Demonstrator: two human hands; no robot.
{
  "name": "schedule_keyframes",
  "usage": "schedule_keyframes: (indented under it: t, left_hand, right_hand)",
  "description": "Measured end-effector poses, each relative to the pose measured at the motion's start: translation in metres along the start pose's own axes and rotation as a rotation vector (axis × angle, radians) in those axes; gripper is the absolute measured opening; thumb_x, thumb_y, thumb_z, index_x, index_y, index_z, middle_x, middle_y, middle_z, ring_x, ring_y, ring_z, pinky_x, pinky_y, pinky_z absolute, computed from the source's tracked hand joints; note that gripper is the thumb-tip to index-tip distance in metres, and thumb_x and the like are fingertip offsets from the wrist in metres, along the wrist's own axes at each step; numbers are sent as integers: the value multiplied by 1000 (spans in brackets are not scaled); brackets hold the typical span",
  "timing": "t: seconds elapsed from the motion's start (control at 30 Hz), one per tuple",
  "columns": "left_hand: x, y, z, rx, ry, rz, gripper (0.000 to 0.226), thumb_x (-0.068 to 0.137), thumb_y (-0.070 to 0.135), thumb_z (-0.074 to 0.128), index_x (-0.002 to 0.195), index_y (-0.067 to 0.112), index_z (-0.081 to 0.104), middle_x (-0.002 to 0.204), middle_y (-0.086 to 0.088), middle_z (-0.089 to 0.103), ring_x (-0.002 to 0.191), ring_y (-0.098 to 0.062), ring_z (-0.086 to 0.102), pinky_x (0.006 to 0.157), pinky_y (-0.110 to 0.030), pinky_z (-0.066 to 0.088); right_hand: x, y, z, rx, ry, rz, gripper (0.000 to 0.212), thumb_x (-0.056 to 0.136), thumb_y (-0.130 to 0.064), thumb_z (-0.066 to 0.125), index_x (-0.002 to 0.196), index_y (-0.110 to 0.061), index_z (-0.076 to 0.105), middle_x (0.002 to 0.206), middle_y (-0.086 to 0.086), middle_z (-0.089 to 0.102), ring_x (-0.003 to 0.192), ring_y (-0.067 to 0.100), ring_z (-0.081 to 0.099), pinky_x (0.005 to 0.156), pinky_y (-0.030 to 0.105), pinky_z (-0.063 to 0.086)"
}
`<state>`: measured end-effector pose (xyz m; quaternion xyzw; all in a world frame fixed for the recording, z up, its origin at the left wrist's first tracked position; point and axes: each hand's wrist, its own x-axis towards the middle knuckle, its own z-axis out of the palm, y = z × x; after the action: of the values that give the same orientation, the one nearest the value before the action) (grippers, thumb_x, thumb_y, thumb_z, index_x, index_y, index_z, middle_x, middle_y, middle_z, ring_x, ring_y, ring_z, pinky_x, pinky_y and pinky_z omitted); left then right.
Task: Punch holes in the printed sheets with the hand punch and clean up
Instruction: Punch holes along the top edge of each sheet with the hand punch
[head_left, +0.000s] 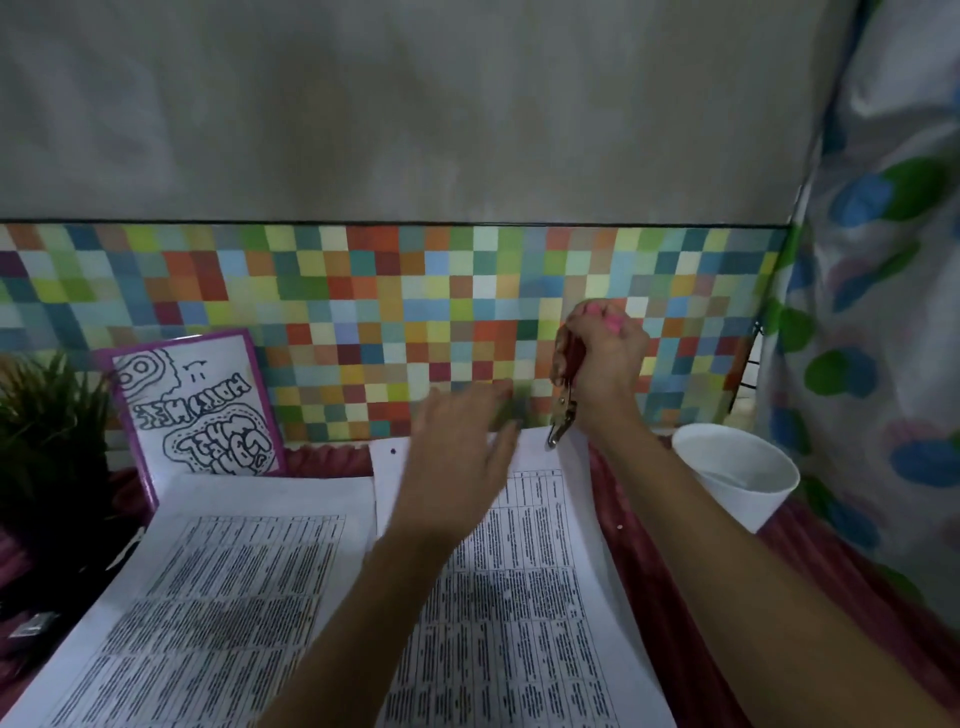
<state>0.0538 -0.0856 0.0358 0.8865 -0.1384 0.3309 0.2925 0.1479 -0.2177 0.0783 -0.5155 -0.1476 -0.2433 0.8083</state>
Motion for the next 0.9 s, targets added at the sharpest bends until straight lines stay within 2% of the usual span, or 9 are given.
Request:
schedule_keyframes:
  t: [0.1, 0.2, 0.3, 0.43, 0.53, 0.63, 0.7, 0.8, 0.9]
  left_hand:
    - [10, -4, 21, -37, -222, 103, 20, 100, 28, 47, 114, 23, 61, 107, 9, 63, 95, -3, 52, 87, -25, 36]
    - [16, -18, 35, -104, -219, 116, 13, 99, 26, 51, 101, 20, 63, 86, 12, 59, 75, 2, 51, 64, -16, 32]
    - [16, -21, 37, -148, -188, 116, 13, 98, 27, 54, 98, 19, 65, 84, 15, 59, 76, 9, 52, 63, -5, 32]
    - [18, -19, 38, -104, -155, 140, 15, 96, 29, 57, 94, 19, 67, 81, 15, 61, 72, 9, 52, 63, -4, 31]
    - [19, -18, 39, -11, -105, 176, 13, 95, 26, 57, 92, 19, 68, 80, 10, 64, 69, 1, 49, 67, -9, 30]
    - [21, -27, 41, 39, -66, 172, 14, 96, 26, 56, 93, 19, 67, 84, 8, 66, 74, -6, 52, 75, -25, 38]
    - [25, -35, 37, 30, -50, 161, 13, 96, 26, 56, 94, 19, 67, 83, 6, 67, 73, -9, 56, 74, -29, 43]
    - [36, -38, 25, 11, -22, 185, 14, 98, 25, 54, 93, 18, 65, 79, 6, 61, 71, -12, 55, 68, -28, 39]
    - [50, -27, 11, 8, 31, 260, 16, 100, 23, 51, 90, 15, 61, 76, 4, 59, 69, -17, 54, 66, -34, 42]
  right_hand:
    - [-1, -2, -3, 21, -2, -3, 16, 77, -3, 51, 64, -11, 52, 50, 8, 48, 36, 19, 38, 38, 29, 32]
    - [-4, -3, -5, 67, -2, 15, 17, 82, 1, 49, 68, -8, 52, 51, 8, 49, 35, 18, 39, 37, 27, 33]
    - [-4, -4, -9, 117, -29, 90, 17, 88, 4, 48, 78, -5, 58, 54, 9, 53, 38, 19, 42, 37, 23, 39]
    - [-2, -8, -14, 71, -106, 194, 20, 89, 2, 47, 103, -3, 60, 62, 10, 57, 47, 22, 49, 44, 26, 46]
    - [1, -13, -18, 50, -61, 257, 32, 84, 5, 47, 113, -2, 57, 61, 9, 55, 49, 23, 49, 45, 28, 46]
    - [3, -20, -22, 29, -30, 324, 42, 83, 5, 46, 123, -2, 55, 62, 8, 55, 48, 20, 49, 44, 27, 44]
    - [3, -27, -28, -159, -54, 325, 46, 84, 4, 49, 128, -11, 53, 72, 4, 59, 50, 18, 49, 42, 25, 42]
    - [0, -31, -48, -590, -292, 313, 54, 85, -7, 61, 135, -27, 51, 105, 3, 64, 61, 16, 54, 52, 27, 46]
    - [-14, -29, -66, -779, -574, 448, 45, 74, -30, 75, 118, -27, 66, 109, 1, 70, 86, 16, 66, 86, 37, 53]
